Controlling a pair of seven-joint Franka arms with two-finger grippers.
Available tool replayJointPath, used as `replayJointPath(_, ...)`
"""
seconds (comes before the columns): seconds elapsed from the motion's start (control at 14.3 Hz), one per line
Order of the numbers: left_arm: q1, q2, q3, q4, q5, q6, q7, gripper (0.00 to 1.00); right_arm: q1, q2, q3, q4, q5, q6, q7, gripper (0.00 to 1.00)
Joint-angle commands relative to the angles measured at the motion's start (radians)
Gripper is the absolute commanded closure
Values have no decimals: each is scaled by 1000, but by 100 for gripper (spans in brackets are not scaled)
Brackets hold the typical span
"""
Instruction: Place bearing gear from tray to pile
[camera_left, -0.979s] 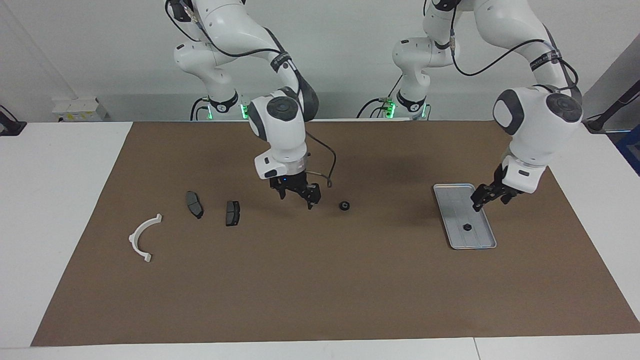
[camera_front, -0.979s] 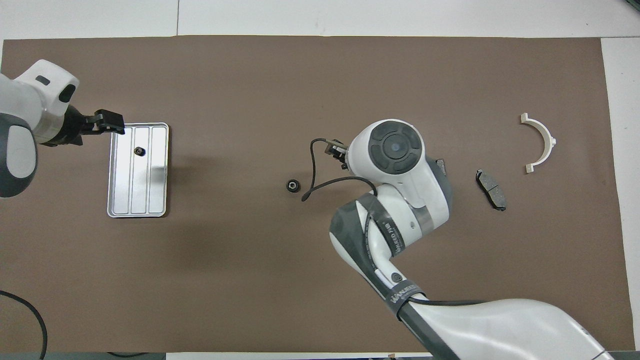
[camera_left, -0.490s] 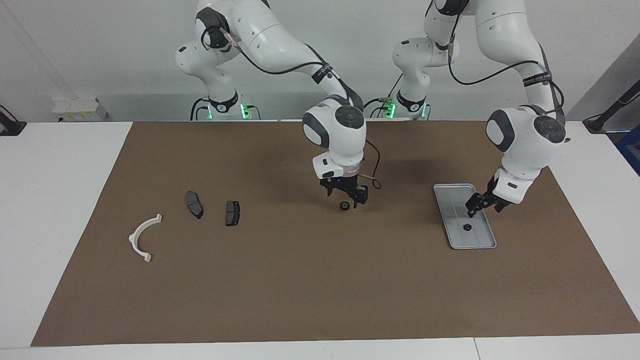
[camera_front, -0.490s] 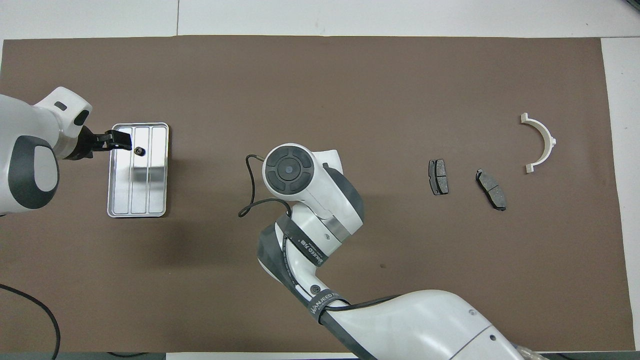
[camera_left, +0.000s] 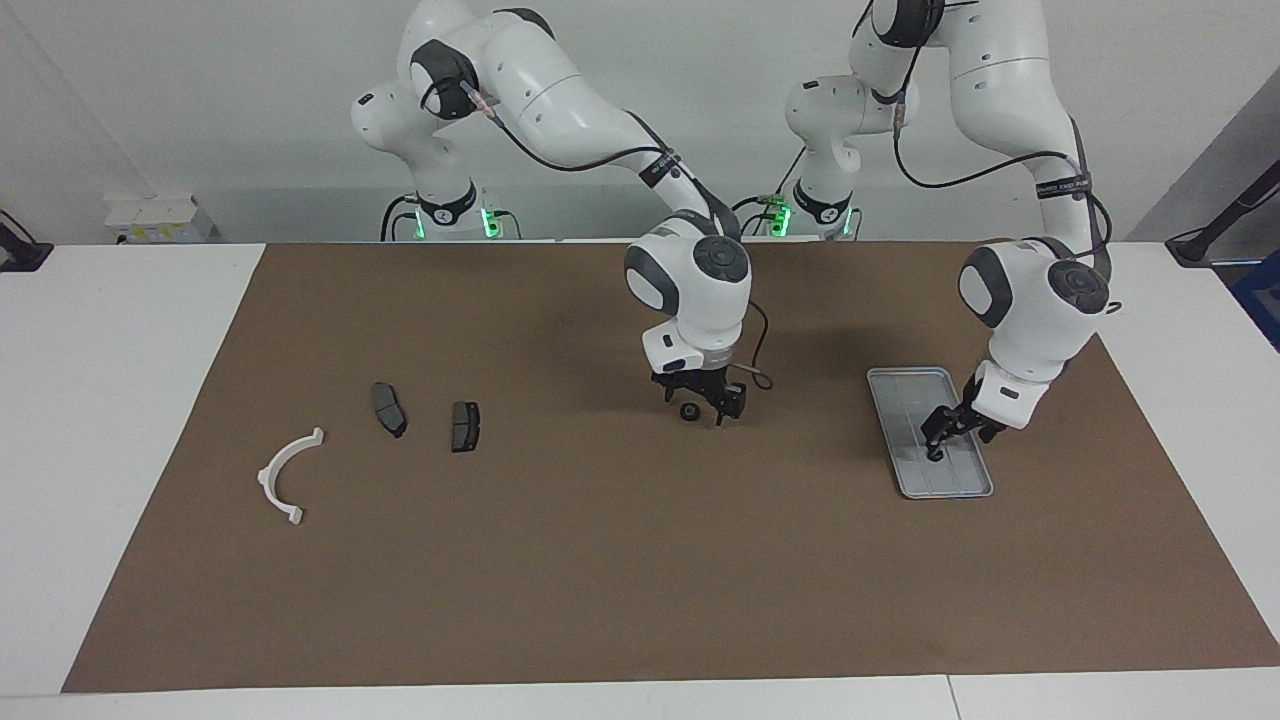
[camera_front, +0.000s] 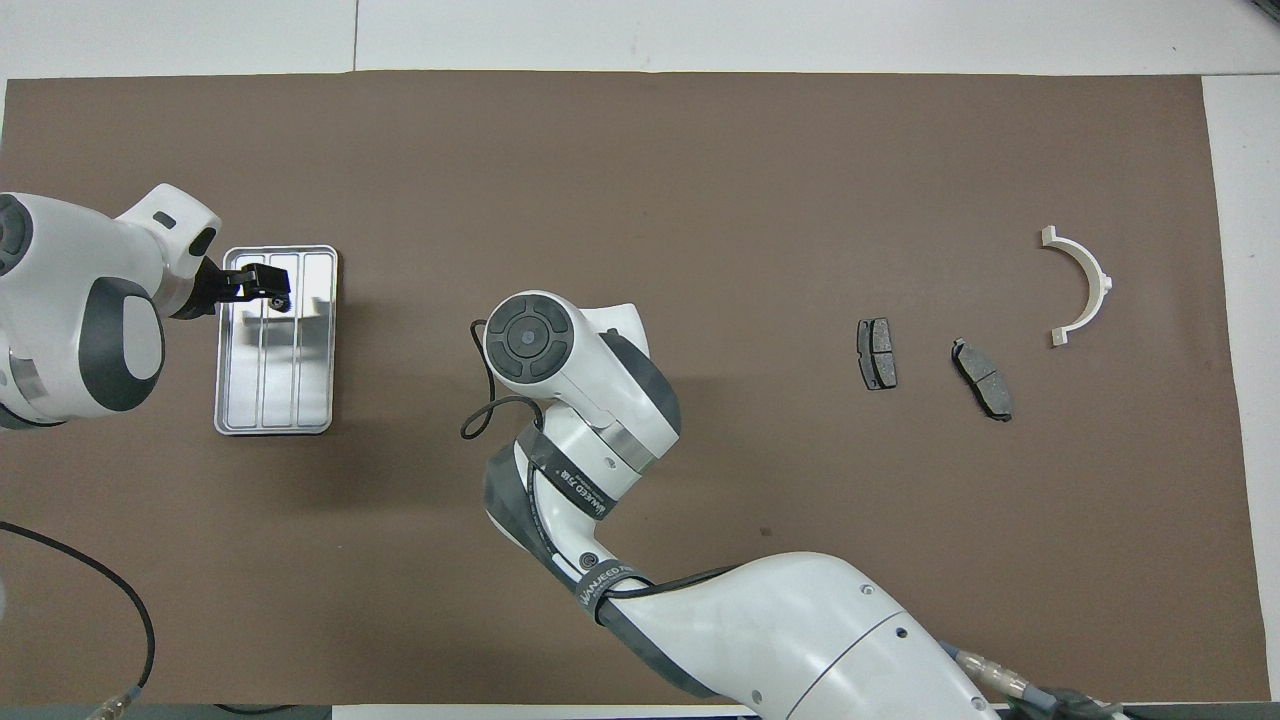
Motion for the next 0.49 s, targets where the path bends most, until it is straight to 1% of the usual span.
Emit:
replayJointPath(0.0, -13, 14, 10, -10, -12, 33, 0, 2, -11, 13, 2, 30, -20, -27, 3, 4)
replayJointPath(0.21, -16, 13, 10, -19, -12, 30, -6, 5, -19, 14, 2, 21, -20, -11, -3, 10)
replayJointPath(0.28, -25, 11, 10, -27, -12, 34, -9, 7, -17, 12, 2, 11, -20, -6, -3, 14)
replayJointPath(0.42, -28, 11, 10, -33, -12, 40, -27, 8, -13, 12, 2, -2, -18, 12, -1, 16)
